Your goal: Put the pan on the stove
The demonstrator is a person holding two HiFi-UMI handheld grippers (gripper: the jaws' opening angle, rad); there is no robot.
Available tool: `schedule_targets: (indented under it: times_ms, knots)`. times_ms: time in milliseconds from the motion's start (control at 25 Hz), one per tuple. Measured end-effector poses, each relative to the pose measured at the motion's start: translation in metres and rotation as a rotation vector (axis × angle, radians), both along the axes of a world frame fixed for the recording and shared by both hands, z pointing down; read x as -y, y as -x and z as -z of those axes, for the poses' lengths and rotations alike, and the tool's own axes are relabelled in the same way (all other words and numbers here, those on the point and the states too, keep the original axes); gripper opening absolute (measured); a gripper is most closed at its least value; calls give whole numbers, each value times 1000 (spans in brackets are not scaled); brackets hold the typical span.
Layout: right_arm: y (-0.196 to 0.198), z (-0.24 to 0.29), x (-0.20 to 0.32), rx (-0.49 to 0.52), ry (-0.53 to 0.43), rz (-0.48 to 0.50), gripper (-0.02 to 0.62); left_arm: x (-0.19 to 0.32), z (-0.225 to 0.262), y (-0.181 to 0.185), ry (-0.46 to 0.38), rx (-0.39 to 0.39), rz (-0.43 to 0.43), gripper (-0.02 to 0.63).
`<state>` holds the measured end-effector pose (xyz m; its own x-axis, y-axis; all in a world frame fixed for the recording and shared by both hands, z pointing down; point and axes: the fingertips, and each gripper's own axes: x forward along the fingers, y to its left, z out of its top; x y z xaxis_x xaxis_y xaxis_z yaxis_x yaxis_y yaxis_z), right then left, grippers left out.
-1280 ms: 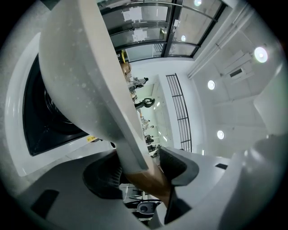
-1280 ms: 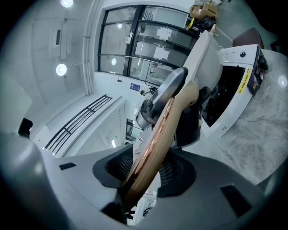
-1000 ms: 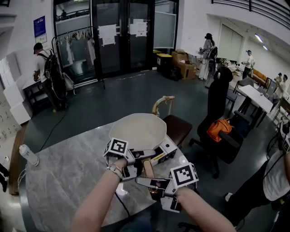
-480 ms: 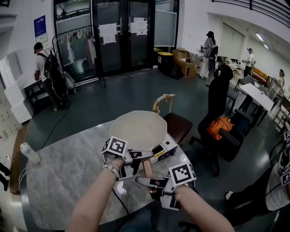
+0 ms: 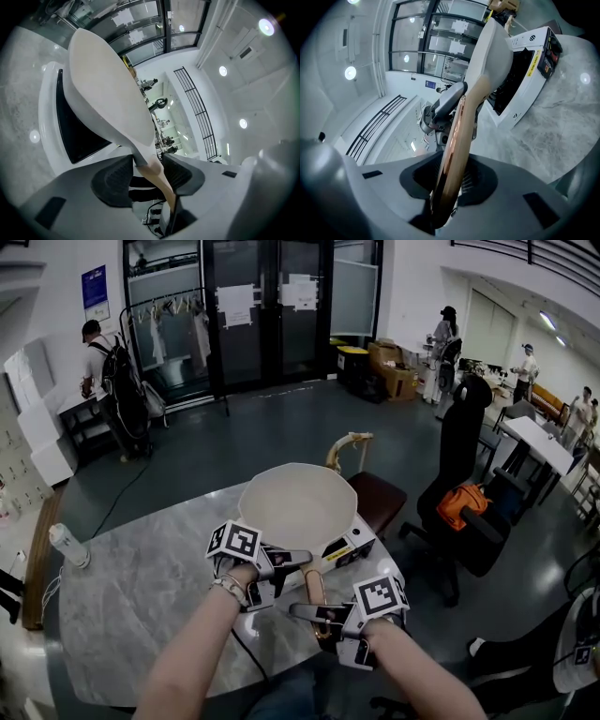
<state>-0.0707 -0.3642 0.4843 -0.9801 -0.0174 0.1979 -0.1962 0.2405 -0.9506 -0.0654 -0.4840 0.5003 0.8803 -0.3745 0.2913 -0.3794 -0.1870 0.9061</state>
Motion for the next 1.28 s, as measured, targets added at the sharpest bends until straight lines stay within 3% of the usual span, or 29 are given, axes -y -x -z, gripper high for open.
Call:
schedule_targets:
  times_ms: [280, 720, 1080, 1200, 1280]
  knots:
    - [8, -7, -4, -4, 46, 12, 98, 0, -7, 5, 3, 24, 40, 186]
    - [9, -16, 5, -15, 31, -11, 92, 4, -12, 10, 3, 11, 108, 169]
    - [14, -21, 2, -36, 26, -25, 92, 0, -11, 12, 23, -3, 101, 175]
    - [14, -19, 3, -20, 36, -35, 105, -1, -9, 13, 26, -16, 115, 184]
    - [12, -19, 4, -9, 34, -48, 154, -3, -9, 12, 27, -18, 120, 196]
